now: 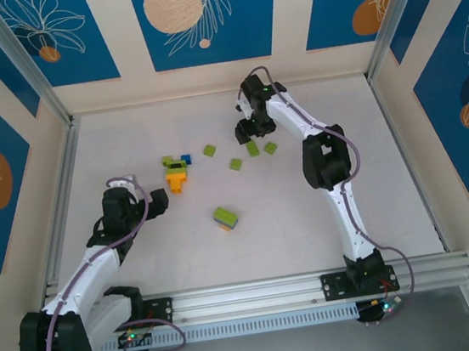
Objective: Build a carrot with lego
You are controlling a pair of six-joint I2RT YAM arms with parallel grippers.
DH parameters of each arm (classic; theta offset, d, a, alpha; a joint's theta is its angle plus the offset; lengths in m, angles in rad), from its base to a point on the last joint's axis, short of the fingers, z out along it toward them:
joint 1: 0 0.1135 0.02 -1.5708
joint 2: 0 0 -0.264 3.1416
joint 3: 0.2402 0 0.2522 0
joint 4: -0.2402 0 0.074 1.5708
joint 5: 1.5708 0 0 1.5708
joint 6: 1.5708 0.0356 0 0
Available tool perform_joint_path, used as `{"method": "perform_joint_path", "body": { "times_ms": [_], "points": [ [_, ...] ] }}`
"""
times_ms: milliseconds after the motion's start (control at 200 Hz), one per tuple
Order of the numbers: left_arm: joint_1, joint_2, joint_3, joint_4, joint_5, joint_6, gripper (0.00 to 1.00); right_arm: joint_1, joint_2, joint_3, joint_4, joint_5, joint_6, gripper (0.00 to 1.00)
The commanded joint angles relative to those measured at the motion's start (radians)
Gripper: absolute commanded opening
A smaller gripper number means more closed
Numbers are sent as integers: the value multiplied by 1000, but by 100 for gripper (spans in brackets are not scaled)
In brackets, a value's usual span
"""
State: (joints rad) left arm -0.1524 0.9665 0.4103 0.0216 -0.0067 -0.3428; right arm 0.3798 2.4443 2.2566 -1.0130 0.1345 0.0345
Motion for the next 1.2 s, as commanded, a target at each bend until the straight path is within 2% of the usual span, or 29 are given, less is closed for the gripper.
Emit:
{"method": "perform_joint_path", "body": {
  "times_ms": [0, 245, 565, 830, 1195],
  "points": [
    [15, 7, 5, 21, 19, -12, 100, 11, 28, 26, -34, -24, 14, 68],
    [16, 8, 5, 23, 19, -10, 100, 19, 59, 23, -61, -12, 4, 68],
    [16, 8, 5, 23, 17, -10, 100, 28, 88, 22, -62, 21, -4, 61],
    [16, 14, 7, 26, 17, -10, 100, 28, 93, 24, -56, 34, -1, 47],
    [14, 17, 8, 26, 17, -10, 100, 29, 70, 17, -52, 21, 2, 35]
  ]
}}
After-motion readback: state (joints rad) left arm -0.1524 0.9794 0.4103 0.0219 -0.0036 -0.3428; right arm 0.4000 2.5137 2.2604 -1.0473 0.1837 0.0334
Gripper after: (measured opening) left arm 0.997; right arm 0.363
